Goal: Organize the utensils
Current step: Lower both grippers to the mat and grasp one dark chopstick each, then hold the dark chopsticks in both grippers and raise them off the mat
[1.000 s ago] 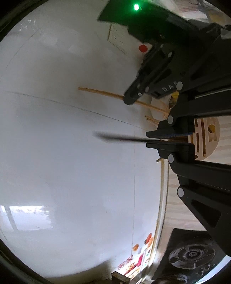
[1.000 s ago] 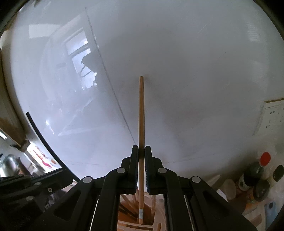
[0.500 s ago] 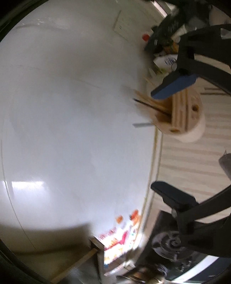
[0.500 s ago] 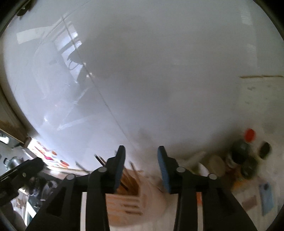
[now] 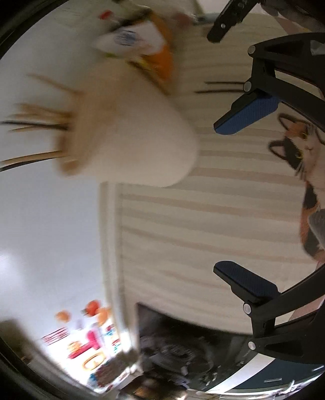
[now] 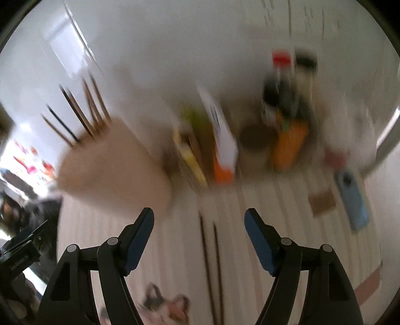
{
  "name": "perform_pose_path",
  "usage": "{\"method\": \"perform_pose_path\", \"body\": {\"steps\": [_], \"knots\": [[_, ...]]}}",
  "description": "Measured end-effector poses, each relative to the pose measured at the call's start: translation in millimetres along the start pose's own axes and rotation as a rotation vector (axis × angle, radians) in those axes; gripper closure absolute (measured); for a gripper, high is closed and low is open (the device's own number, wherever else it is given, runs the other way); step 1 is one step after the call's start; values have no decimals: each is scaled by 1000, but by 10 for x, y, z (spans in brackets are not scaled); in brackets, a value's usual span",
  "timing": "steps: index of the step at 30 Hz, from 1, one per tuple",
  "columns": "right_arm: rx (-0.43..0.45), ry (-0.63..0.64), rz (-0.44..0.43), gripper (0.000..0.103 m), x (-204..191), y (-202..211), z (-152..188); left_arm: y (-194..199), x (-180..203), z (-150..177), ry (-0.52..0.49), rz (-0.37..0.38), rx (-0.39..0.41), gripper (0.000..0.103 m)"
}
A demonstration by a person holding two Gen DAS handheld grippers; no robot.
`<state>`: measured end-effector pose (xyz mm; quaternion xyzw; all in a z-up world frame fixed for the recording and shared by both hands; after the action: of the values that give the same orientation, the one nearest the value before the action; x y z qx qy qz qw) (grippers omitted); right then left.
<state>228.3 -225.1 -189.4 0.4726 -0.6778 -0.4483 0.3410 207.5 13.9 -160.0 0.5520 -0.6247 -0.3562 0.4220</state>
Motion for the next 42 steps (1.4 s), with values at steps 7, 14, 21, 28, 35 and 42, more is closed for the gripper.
{"method": "perform_pose_path", "body": {"steps": [7,14,21,28,35,42], "knots": [[-273,33,38,57,160,-901,709,-584,158,419,-42,-45,-153,0],[-386,122,115,81,87,-1348,1125,-786,376,616,-84,-40,-218,0],[-351,100,164,98,358,-1291,1265,-867,913,663,-145,46,-239,2],[-376,13,196,98,1109,-1130,1441,-1138,1633,657,-159,162,-322,22],[-394,-80,220,98,1666,-1065,1640,-1347,2017,710,-205,114,-351,52],[-388,-94,206,98,1897,-1144,1470,-1307,2127,707,-232,109,-323,99]]}}
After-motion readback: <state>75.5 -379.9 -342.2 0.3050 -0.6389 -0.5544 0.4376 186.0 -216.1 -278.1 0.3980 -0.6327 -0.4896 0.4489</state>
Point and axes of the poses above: each gripper's, at about its wrist camera, not at the fingertips, and y roughly against the way its jaws point, x to its right, z to its underside, the point moved 3 cm from there along -y, roughly the way its jaws point, and after that the axes turned 11 degrees about z, right-handed, at the moved point
